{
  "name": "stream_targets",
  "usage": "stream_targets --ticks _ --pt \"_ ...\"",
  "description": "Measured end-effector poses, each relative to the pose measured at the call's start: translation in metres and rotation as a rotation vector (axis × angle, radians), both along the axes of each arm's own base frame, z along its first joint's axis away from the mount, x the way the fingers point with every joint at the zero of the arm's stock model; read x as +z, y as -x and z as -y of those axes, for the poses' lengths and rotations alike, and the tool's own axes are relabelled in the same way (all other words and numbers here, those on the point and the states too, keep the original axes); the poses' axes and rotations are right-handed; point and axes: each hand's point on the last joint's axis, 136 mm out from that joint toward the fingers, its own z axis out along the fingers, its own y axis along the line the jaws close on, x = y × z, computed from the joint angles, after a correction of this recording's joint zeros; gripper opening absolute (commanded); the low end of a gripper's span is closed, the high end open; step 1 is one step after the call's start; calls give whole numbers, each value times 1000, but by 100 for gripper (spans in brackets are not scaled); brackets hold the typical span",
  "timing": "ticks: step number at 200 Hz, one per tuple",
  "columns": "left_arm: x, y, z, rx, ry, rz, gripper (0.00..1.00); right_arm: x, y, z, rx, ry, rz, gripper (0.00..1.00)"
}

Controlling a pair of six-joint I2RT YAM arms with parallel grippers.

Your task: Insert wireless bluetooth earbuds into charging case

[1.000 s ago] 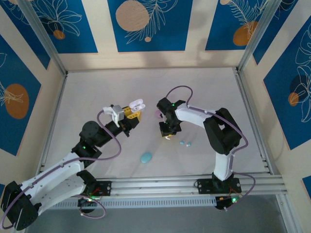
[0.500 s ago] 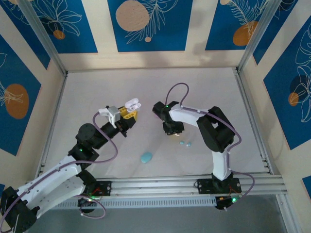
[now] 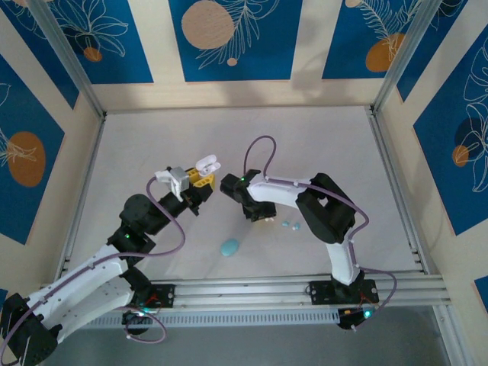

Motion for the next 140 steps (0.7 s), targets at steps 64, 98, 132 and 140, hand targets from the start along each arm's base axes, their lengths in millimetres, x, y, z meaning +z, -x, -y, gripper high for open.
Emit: stream_targets --ticks 64,98,132,140 --pt "0 0 0 0 -1 -1 27 24 -6 -17 123 -216 -28 48" --pt "-2 0 0 0 -4 -5 27 21 -15 -9 241 -344 -88 51" --pt "-5 -1 1 0 -14 -15 27 15 -17 3 353 -427 -173 52" --pt "-5 -1 1 0 -14 -16 27 15 -16 3 384 -434 -183 51"
